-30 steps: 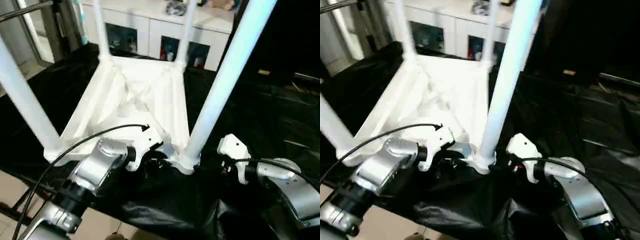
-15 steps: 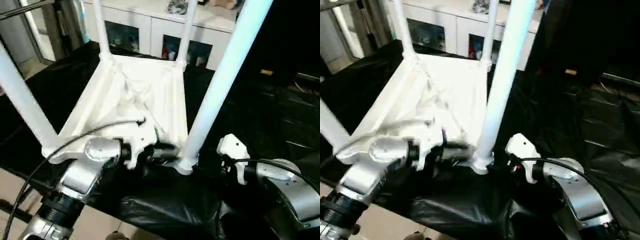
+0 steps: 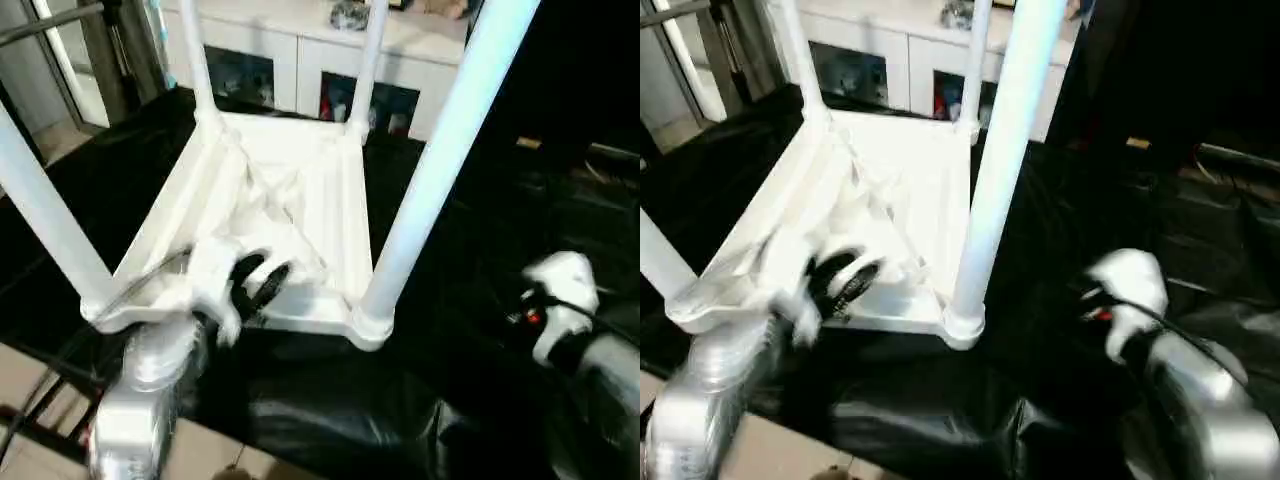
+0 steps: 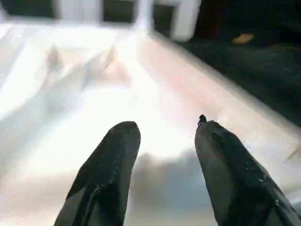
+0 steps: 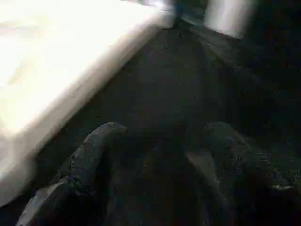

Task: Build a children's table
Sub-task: Rotate table base

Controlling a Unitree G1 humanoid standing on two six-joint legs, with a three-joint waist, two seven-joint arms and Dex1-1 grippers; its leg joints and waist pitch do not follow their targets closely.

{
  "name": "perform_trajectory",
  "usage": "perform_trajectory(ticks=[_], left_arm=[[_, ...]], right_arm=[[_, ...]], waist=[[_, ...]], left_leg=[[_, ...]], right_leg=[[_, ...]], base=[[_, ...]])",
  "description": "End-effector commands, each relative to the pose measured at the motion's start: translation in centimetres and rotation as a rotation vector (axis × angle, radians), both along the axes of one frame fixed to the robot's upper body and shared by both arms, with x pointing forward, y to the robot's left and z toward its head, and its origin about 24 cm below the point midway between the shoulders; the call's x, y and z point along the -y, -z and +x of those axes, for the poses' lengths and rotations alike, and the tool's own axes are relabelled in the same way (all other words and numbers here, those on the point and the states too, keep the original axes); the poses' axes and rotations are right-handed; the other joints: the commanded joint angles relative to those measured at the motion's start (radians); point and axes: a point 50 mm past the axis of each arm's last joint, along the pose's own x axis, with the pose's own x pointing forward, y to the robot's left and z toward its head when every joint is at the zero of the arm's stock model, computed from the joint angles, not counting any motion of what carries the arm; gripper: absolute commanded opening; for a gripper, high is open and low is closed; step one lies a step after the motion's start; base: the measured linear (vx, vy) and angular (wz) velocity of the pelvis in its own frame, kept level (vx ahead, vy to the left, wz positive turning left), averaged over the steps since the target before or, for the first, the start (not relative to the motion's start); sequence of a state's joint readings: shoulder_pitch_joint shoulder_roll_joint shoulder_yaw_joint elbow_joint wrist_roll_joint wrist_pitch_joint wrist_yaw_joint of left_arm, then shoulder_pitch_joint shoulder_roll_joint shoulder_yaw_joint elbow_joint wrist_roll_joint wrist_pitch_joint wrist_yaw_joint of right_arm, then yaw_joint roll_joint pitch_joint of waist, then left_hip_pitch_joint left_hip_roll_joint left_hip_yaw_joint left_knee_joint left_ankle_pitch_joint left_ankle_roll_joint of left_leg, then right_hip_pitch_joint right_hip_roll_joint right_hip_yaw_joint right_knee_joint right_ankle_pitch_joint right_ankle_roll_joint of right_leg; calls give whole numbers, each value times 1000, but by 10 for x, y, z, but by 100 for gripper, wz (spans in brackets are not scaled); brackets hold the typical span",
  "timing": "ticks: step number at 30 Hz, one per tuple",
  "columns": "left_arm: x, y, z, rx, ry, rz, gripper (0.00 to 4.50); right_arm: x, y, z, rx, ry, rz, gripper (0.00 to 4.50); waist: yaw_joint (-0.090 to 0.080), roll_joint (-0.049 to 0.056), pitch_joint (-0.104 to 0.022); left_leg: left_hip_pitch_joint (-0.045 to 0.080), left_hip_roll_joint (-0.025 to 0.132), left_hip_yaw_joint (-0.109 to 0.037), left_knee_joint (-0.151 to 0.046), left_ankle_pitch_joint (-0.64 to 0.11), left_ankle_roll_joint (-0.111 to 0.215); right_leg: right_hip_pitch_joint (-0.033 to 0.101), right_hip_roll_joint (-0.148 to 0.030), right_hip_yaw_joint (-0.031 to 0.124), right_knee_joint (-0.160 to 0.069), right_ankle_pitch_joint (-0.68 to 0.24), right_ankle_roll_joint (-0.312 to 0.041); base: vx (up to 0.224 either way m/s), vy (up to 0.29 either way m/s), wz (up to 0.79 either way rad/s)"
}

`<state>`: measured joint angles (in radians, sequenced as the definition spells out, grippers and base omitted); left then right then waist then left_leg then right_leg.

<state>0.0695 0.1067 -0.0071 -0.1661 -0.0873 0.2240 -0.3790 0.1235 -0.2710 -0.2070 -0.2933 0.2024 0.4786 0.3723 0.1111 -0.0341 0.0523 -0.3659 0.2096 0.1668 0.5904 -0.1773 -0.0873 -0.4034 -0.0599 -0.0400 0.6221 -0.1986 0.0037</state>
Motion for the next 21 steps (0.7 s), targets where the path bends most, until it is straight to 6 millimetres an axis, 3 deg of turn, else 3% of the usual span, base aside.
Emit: perform_trajectory(ticks=[1,3,6,7,8,9,10,12,13,14,15,16,17,18,19,20,21], left_arm=[[-1,-5,-1,75,-86,30,234],[0,-6,-4,84,-116,5,234],[1,-10,-8,110,-127,-4,234],[1,-8,-8,95,-126,24,234],[1,-8,-8,95,-126,24,234],[0,-7,-5,102,-120,45,234],[0,-8,-4,108,-115,55,234],[-2,-8,-1,115,-119,75,234],[-4,-8,0,117,-127,79,234],[-6,-10,1,124,-141,94,234],[-6,-11,2,130,-136,103,234],[-6,-11,2,139,-130,116,234],[-6,-11,2,134,-132,118,234],[-6,-11,2,128,-137,110,234],[-6,-11,2,123,-142,102,234],[-6,-11,2,122,-153,88,234],[-6,-12,2,127,-161,82,234]], right_arm=[[0,6,3,49,116,-66,314],[-5,10,4,56,130,-56,314],[-15,16,6,44,127,8,314],[-21,20,7,3,111,58,314],[-21,20,7,3,111,58,314],[-26,22,9,-2,105,70,314],[-27,23,9,2,100,68,314],[-29,24,10,7,104,67,314],[-30,25,11,7,111,72,314],[-30,25,11,8,117,72,314],[-31,26,12,10,118,70,314],[-32,26,12,10,115,71,314],[-34,26,12,9,109,73,314],[-35,26,13,9,101,75,314],[-36,26,14,10,93,75,314],[-38,25,16,16,72,68,314],[-39,24,18,23,53,57,314]], waist=[[-2,12,-50],[-8,9,-42],[-10,12,-44],[-17,26,-49],[-16,14,-45],[-8,3,-46],[5,-9,-52],[24,-14,-50],[43,-17,-45],[40,-19,-43],[23,-14,-42],[-8,27,-40],[-26,30,-33],[-30,43,-54],[-30,83,-65],[-39,80,-64],[-65,77,-63]], left_leg=[[11,14,-10,-80,-367,-17],[8,13,-10,-84,-400,-20],[12,11,-13,-84,-430,-14],[55,10,33,-40,-430,-44],[73,1,39,-22,-476,-56],[46,-12,44,-23,-468,-37],[20,-26,42,-7,-412,12],[6,-41,22,42,-352,70],[-32,-51,-44,98,-256,96],[-39,-62,-59,96,-237,91],[-19,-74,-71,40,-212,86],[67,-42,-67,-51,-281,98],[72,-1,-56,-70,-389,102],[61,27,-57,-86,-433,66],[20,44,-132,-107,-374,-39],[47,76,-137,-105,-300,-93],[44,109,-167,-102,-109,-101]], right_leg=[[26,-52,33,-113,-401,-49],[27,-54,30,-118,-430,-43],[21,-53,32,-122,-463,-23],[-34,-24,74,-155,-503,8],[-51,-22,74,-148,-555,12],[-27,-29,112,-145,-613,25],[2,-49,169,-143,-625,30],[25,-97,245,-170,-689,21],[62,-134,346,-189,-773,-11],[66,-111,353,-182,-740,-25],[44,-27,319,-167,-642,-36],[-58,92,211,-108,-478,-8],[-90,104,147,-61,-414,-13],[-69,84,104,-8,-290,-30],[-11,19,38,16,42,-75],[-29,17,21,17,46,-85],[-15,0,9,37,0,-52]], base=[[0,0,0],[0,0,0],[0,0,0],[0,0,0],[-51,16,-25],[14,45,-55],[14,45,-55],[33,124,-56],[11,155,-58],[10,228,-72],[-11,247,-64],[-11,247,-64],[-64,234,-42],[-88,208,-24],[-88,208,-24],[-29,169,0],[9,111,8]])
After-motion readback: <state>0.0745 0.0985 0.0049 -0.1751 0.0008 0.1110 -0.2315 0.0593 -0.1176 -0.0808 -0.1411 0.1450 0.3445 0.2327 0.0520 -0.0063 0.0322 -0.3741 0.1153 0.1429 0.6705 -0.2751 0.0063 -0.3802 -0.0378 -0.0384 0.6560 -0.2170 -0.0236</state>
